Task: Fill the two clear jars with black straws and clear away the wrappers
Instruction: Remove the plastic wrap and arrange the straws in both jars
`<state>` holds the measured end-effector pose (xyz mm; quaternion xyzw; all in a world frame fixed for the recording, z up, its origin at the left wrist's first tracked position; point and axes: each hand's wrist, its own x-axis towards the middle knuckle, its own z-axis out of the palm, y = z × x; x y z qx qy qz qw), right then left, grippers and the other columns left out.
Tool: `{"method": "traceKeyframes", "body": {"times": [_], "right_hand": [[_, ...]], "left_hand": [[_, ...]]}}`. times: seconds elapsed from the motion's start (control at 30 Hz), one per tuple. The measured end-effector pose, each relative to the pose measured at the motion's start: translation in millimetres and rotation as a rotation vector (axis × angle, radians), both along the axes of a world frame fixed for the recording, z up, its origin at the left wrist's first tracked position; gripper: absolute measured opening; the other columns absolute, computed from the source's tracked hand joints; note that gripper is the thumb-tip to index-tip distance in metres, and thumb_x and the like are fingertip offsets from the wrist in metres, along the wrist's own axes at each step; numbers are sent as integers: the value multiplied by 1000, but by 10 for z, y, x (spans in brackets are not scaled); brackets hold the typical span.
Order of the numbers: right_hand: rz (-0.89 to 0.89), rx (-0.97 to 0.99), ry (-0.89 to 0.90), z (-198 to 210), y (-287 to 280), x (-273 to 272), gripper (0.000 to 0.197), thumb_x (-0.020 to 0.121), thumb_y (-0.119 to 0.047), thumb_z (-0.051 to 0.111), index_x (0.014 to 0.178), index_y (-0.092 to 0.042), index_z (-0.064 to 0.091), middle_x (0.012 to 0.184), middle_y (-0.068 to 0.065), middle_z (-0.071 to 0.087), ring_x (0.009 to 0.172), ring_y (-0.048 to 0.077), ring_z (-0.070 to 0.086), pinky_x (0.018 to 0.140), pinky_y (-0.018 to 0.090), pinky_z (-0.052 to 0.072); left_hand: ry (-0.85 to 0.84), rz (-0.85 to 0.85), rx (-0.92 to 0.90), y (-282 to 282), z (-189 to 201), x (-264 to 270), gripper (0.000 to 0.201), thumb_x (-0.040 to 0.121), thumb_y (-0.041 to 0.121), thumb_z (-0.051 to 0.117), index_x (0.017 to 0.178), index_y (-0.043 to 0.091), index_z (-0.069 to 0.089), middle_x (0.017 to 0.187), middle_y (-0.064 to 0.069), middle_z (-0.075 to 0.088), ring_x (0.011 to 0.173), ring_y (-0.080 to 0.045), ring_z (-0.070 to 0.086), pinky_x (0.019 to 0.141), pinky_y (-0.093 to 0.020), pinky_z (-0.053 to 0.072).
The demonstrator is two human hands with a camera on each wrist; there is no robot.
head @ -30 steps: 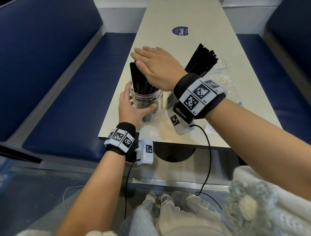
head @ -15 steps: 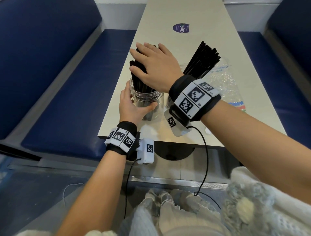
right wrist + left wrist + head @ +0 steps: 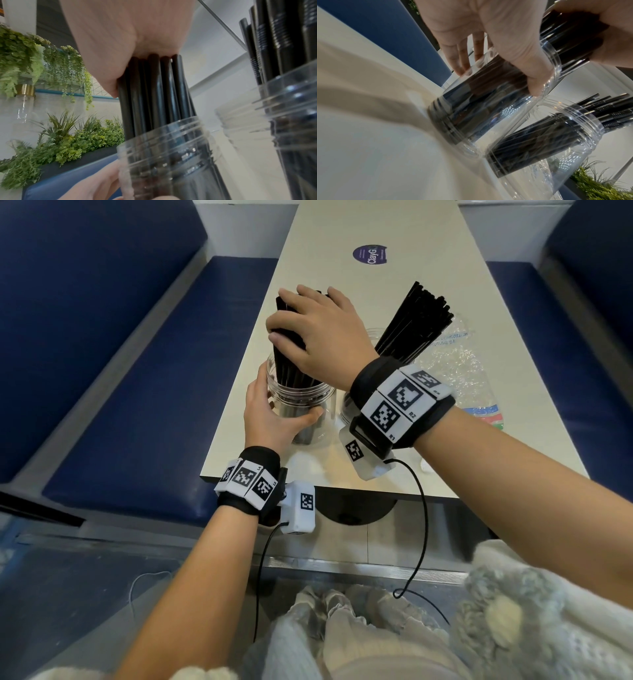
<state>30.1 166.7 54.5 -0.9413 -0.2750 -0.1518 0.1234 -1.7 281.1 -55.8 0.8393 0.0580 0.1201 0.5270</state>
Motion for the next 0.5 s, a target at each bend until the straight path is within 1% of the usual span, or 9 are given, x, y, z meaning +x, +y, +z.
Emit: {"method": "traceKeyframes", "body": {"times": [0.07, 0.13, 0.2, 0.27, 0.33, 0.43, 0.5], "right_hand": [[4, 31, -6, -2, 6, 7, 29, 95, -33, 35, 112, -25, 57, 136, -4, 49, 135, 21, 34, 109, 41, 19], [7, 62, -8, -11, 10, 14, 28, 94, -28, 36, 110, -22, 57, 138, -8, 48, 136, 20, 33, 110, 41, 18], [12, 53, -21, -32, 2, 17, 31, 93, -27, 35, 115, -24, 56, 141, -10, 45, 137, 19, 32, 110, 41, 18], [12, 41, -14, -48, -14, 11, 35, 95, -29, 32, 125, -28, 51, 144, -10, 42, 138, 18, 30, 111, 40, 16], [12, 37, -19, -55, -28, -1, 38, 97, -33, 30, 132, -28, 45, 145, -9, 41, 138, 18, 30, 112, 40, 15], [5, -17, -39, -57, -36, -21, 42, 98, -36, 26, 139, -28, 35, 145, -8, 40, 138, 18, 30, 111, 38, 17], [7, -34, -43, -47, -39, -31, 43, 98, -36, 25, 140, -29, 31, 145, -6, 40, 137, 19, 31, 110, 38, 18]], "left_hand": [[-6, 3, 1, -1, -3, 0, 107, 61, 32, 86, 148, 21, 25, 141, 1, 38, 125, -5, 36, 106, -28, 39], [-7, 5, 9, 0, -1, 1, 106, 62, 31, 86, 148, 21, 25, 141, 1, 37, 121, -1, 33, 105, -25, 38], [-9, 6, 18, 0, 3, -2, 105, 62, 32, 86, 147, 22, 26, 141, 2, 38, 119, 1, 32, 102, -22, 36], [-10, 4, 21, 1, 5, -5, 105, 62, 33, 86, 147, 23, 26, 141, 3, 38, 122, -1, 34, 101, -20, 35], [-4, -1, 21, 0, 6, -7, 105, 62, 33, 85, 147, 23, 25, 141, 2, 38, 128, -7, 35, 101, -20, 33], [7, -3, 29, 2, 9, -8, 105, 63, 33, 85, 147, 23, 23, 143, 1, 37, 132, -12, 35, 102, -21, 33], [9, -2, 32, 1, 14, -5, 105, 64, 33, 85, 148, 22, 23, 144, 0, 36, 133, -13, 34, 105, -25, 35]]}}
